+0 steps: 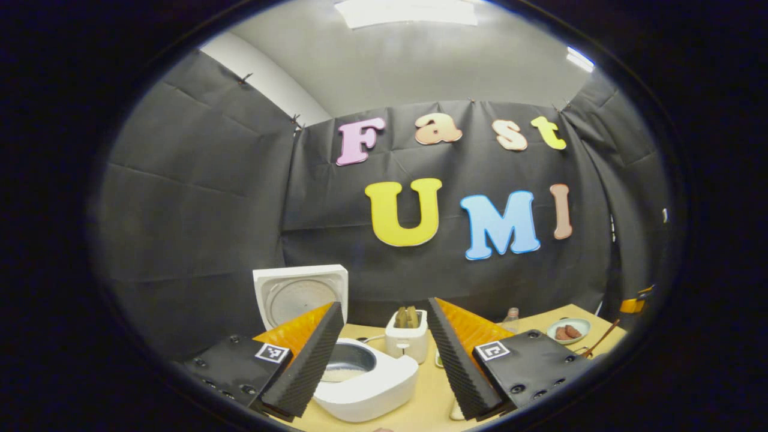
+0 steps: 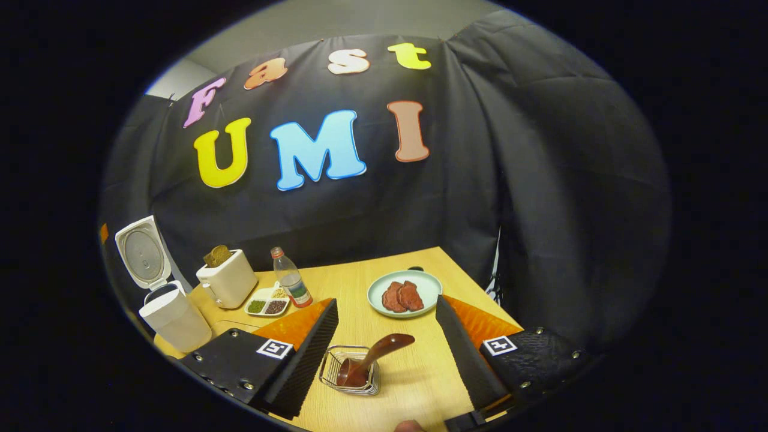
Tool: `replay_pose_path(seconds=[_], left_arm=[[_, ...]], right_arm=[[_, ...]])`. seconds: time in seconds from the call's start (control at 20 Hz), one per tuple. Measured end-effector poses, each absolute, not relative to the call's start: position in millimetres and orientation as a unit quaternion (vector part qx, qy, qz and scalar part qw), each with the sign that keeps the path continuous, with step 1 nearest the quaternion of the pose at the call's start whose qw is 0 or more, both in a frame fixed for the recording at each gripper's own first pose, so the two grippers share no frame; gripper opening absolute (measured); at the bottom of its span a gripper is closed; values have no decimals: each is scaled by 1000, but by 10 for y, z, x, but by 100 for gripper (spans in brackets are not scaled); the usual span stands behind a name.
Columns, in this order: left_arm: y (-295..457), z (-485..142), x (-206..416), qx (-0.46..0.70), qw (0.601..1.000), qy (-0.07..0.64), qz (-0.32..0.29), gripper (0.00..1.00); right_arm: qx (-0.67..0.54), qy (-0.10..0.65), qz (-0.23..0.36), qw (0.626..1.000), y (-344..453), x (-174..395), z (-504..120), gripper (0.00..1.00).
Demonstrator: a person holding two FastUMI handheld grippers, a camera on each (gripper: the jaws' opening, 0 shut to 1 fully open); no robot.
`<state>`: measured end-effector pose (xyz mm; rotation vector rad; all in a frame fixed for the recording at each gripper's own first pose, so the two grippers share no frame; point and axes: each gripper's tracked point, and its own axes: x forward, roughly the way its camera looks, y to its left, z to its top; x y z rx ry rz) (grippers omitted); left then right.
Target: Close the left gripper, press the button to open the rice cooker; take a wooden spoon from the chopstick holder with the right hand, scoop a spoonful of rice and pour it into the rice cooker, then put the wooden spoon back into the chopstick holder.
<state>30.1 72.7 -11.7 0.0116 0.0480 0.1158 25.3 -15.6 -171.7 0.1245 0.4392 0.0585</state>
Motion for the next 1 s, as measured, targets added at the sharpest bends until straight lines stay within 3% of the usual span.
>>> replay_pose_path(seconds=[0.4,0.5,0.55,0.9,0.95,1.0], left_arm=[[1651,122,1164,3,987,11,159,97],[1857,199,1386,9,984,3,177,96],[1961,207,1458,13,983,0,184,99],[2481,63,2154,13,978,16,207,96],[2572,43,2272,12,977,17,211,96],[2669,30,2380,15,976,17,217,96]], right_arm=[[20,139,1,990,-255,111,-875,99],[20,134,-13,991,-299,52,-805,95],[16,132,-21,991,-325,24,-791,99],[14,142,-68,987,-396,-243,-871,99],[15,144,-74,987,-393,-265,-881,95],[15,146,-79,986,-380,-291,-899,99]])
